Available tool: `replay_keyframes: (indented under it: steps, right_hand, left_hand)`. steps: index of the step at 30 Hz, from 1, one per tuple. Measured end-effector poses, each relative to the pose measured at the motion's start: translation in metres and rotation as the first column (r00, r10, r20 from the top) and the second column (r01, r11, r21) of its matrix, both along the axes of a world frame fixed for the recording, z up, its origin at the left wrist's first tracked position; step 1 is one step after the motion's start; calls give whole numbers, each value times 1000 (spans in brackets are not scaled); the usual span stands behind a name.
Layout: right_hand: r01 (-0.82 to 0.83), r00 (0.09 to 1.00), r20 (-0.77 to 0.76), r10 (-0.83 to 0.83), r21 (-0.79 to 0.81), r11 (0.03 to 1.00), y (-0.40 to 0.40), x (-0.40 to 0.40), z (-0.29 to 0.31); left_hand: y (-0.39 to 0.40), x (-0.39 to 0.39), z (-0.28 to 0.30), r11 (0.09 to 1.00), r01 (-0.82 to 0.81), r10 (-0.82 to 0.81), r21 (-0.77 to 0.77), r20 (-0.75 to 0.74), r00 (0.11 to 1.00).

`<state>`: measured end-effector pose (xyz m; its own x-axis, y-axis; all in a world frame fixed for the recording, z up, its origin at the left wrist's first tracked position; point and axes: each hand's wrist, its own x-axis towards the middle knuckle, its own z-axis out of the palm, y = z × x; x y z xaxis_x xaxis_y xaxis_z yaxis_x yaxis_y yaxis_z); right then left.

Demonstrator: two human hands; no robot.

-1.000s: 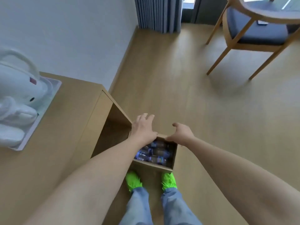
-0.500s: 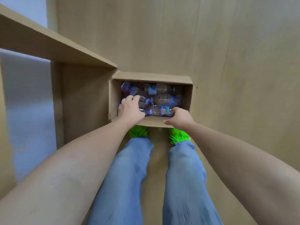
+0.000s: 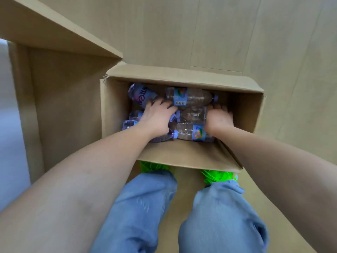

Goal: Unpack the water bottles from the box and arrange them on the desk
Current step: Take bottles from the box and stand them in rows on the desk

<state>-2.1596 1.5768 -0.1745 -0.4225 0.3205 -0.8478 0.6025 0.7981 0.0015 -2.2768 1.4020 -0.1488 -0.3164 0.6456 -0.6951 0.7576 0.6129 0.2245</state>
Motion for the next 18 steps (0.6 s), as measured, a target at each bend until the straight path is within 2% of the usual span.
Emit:
replay_keyframes:
  steps: [5, 8, 14, 18]
  right_hand:
    - [-55, 998, -32, 56, 25, 998, -2, 5, -24]
    - [-136, 988, -73, 138, 34, 990, 4, 4, -21]
    - [-189, 973, -129, 190, 24, 982, 14, 0, 8]
    - [-204, 979, -35, 203, -48, 978, 17, -11, 8]
  left_hand:
    - [5, 0, -25, 992, 109, -114, -62, -98, 989]
    - [1, 0, -25, 991, 115, -122, -63, -106, 987]
    - [5, -7, 17, 998, -63, 64, 8, -69, 996]
    - [-3, -20, 25, 993, -107, 110, 52, -58, 992]
